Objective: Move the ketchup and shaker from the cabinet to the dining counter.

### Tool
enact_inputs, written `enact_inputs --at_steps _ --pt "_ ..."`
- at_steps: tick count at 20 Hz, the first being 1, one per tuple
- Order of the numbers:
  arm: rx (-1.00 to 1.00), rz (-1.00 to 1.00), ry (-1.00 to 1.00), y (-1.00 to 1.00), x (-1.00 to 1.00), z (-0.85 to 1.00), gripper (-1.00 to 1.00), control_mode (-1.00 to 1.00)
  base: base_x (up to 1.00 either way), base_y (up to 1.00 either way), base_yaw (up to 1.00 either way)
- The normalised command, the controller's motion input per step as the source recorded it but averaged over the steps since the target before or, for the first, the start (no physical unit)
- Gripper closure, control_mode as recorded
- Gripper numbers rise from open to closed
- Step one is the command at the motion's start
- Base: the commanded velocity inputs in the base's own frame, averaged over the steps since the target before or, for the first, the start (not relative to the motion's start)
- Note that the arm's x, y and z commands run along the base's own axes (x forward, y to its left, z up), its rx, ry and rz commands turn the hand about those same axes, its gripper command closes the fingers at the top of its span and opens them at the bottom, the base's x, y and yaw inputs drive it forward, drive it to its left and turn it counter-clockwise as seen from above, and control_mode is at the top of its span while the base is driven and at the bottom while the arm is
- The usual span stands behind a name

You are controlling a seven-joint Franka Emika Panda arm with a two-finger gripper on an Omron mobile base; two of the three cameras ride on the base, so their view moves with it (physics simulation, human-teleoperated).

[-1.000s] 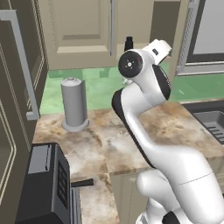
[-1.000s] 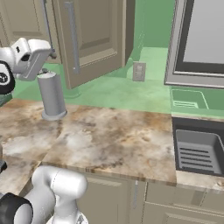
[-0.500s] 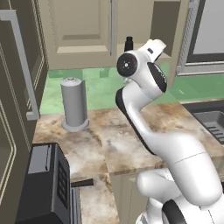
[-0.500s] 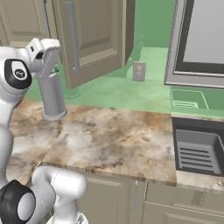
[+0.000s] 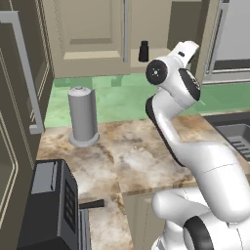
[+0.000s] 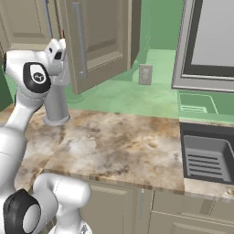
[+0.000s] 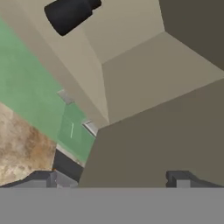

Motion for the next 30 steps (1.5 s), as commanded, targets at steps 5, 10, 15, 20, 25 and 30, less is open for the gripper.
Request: enact_inputs --at_steps 5,10,15,20,25,30 --pt "-0.1 -0.1 0.0 -0.76 -0.26 0.0 -1.0 -1.0 0.0 0.0 0.0" --pt "-0.09 -0.11 0.01 -0.71 -0.2 0.0 -1.0 -1.0 0.0 0.0 0.0" --pt "-0.07 -0.1 0.11 -0.67 0.02 0.0 -1.0 -1.0 0.0 0.0 0.0" --pt "-0.03 -0.07 0.14 -0.63 0.07 -0.01 -1.0 -1.0 0.0 0.0 0.0" --pt "0.0 -0.03 0.01 -0.4 -0.04 -0.01 -1.0 -1.0 0.0 0.0 0.0" --pt "0.04 -0.04 -0.12 0.28 -0.54 -0.03 -1.0 -1.0 0.0 0.0 0.0"
